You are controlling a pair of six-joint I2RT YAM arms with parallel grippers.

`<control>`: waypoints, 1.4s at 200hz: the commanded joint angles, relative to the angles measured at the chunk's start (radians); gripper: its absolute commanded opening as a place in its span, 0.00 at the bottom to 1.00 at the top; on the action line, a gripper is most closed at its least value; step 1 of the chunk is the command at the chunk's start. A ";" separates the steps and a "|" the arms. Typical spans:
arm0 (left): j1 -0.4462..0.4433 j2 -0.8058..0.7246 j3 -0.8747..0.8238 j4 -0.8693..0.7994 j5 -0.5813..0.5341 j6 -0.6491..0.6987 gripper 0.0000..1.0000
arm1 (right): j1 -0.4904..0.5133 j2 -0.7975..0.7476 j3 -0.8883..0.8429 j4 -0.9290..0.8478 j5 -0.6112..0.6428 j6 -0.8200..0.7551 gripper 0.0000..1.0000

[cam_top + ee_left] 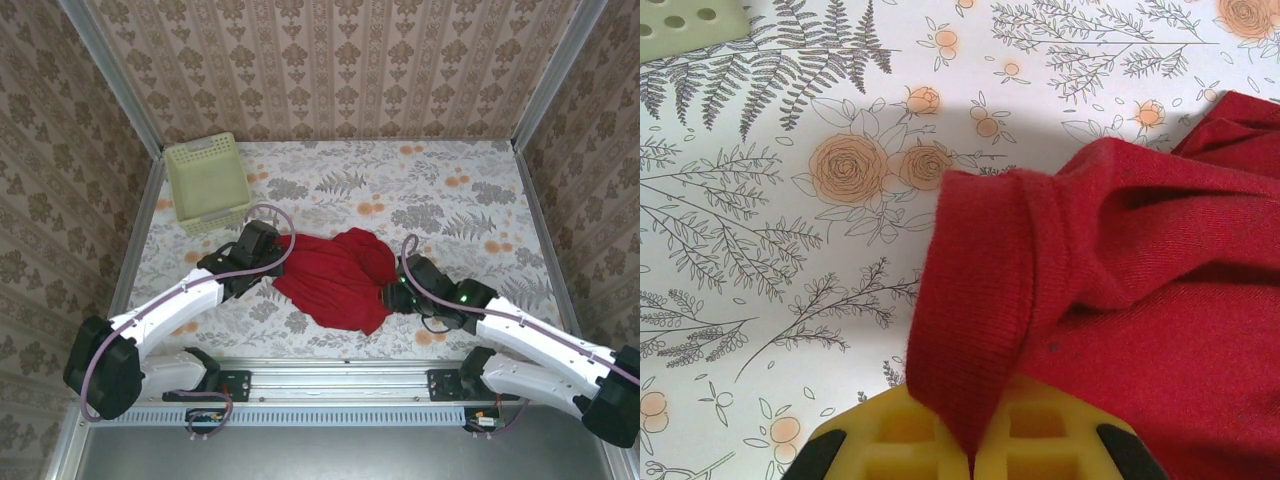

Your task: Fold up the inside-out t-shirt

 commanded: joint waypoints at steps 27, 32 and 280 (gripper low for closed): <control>0.003 -0.014 0.000 -0.012 -0.017 0.018 0.00 | -0.002 0.011 -0.162 0.293 -0.178 0.082 0.50; 0.003 -0.011 0.001 -0.012 -0.015 0.018 0.00 | 0.000 0.015 -0.162 0.313 -0.191 0.081 0.50; 0.010 0.014 0.023 -0.046 -0.028 0.010 0.00 | 0.134 0.091 0.067 0.159 -0.050 -0.018 0.13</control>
